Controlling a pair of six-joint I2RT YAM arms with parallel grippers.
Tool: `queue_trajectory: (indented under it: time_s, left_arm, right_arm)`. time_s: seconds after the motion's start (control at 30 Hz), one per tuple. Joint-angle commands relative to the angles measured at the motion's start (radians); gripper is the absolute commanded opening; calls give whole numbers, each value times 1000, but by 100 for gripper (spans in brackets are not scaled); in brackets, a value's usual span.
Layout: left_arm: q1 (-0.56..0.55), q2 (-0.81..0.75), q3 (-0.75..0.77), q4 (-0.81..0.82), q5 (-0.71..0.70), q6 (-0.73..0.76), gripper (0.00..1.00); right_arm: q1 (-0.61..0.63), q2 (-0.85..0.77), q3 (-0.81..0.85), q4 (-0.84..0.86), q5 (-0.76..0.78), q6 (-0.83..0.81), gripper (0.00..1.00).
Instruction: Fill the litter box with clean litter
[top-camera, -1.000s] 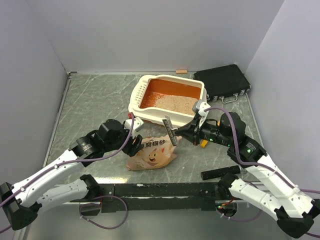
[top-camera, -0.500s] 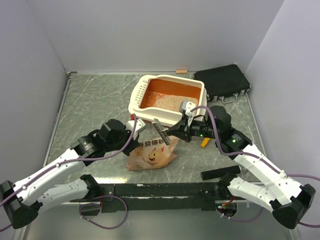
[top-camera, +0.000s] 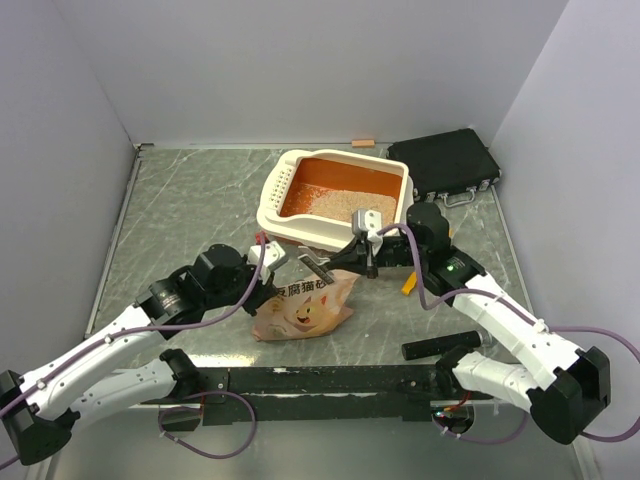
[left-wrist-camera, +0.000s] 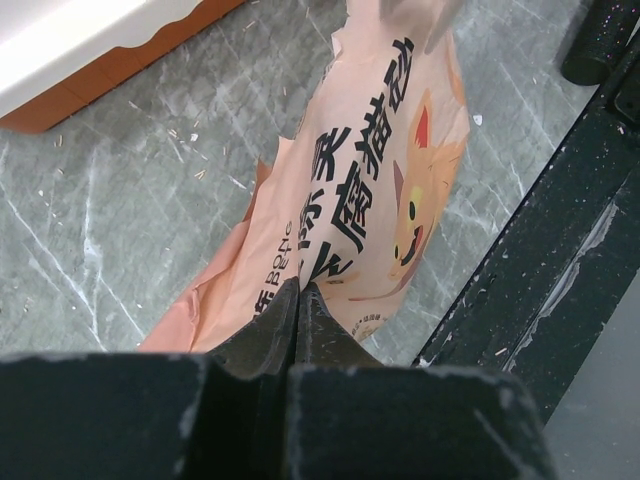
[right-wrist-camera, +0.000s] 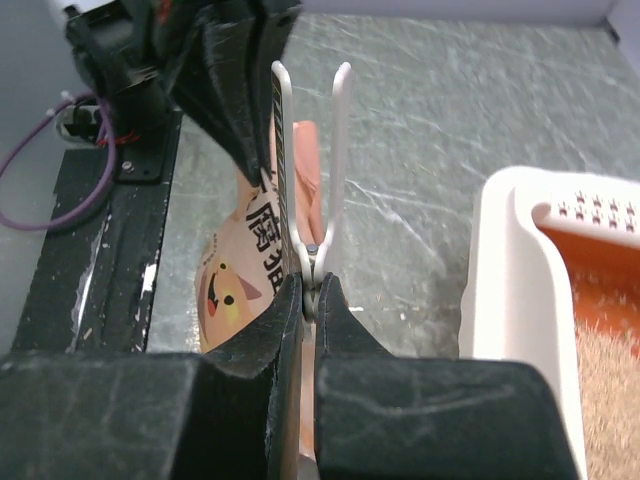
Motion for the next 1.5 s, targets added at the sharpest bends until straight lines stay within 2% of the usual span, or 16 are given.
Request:
queue_trajectory:
  time_s: [0.0,0.17,0.5,0.6,0.77,1.47]
  left_arm:
    - [-2,-31,1,41,-4,-17,1]
    - [0,-41,-2,47,-13,-17,1]
    - [2,-60,-7,66,2,-20,1]
    - [0,-60,-5,69,-10,-18,1]
    - [2,-77,-10,76,-24,-23,1]
    - [2,-130,-25,99,-32,-27,1]
  right_arm:
    - [-27,-8,10,121,-181,-94,0]
    - [-27,42,32,74,-216,-126,0]
    - [-26,110,102,-130,-118,-275,0]
    - [-18,140,153,-254,-95,-339,0]
    - [54,211,285,-538,46,-468,0]
    - [238,378,438,-715,373,-509,0]
